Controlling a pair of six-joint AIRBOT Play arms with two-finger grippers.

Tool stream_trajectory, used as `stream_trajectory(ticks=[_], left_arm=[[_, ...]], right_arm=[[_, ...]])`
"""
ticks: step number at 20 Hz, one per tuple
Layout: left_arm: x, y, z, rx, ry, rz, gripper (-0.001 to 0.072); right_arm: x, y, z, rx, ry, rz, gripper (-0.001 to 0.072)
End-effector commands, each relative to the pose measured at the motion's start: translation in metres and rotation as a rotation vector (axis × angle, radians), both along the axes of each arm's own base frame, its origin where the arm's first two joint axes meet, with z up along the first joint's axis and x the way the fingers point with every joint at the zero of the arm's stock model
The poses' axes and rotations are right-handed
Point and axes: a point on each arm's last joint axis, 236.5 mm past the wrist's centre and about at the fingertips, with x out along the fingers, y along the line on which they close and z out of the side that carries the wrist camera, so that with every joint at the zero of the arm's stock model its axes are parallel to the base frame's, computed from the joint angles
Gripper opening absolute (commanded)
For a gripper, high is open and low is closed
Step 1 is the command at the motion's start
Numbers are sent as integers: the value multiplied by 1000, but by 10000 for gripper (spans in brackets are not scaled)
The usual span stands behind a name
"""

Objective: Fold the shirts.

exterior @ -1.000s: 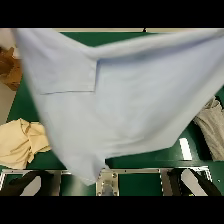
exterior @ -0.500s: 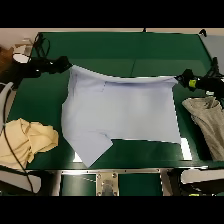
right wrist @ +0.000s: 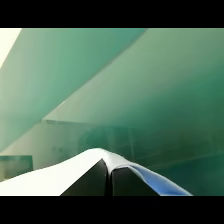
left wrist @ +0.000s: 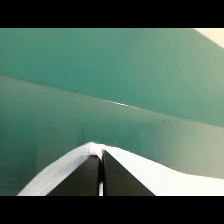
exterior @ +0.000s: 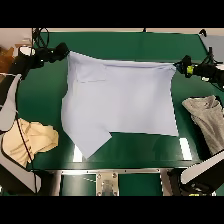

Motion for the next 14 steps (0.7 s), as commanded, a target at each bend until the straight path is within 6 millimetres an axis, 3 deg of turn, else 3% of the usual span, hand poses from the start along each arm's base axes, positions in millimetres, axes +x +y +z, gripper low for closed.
stream_trajectory(ticks=[1,4,7,11,14], left_arm=[[2,0,1,5,-2,-2,24],[-22,-9,-27,85,105,-107,25],[-53,5,-69,232,280,-162,25],[-80,8,-90,295,393,-234,25],[-98,4,-111,288,482,-289,25]], right_arm=[[4,4,7,11,-7,28,12],[-23,15,-20,-36,115,132,12],[-63,12,-51,-105,286,231,11],[-104,1,-74,-171,440,321,12],[-118,-6,-84,-214,494,344,12]])
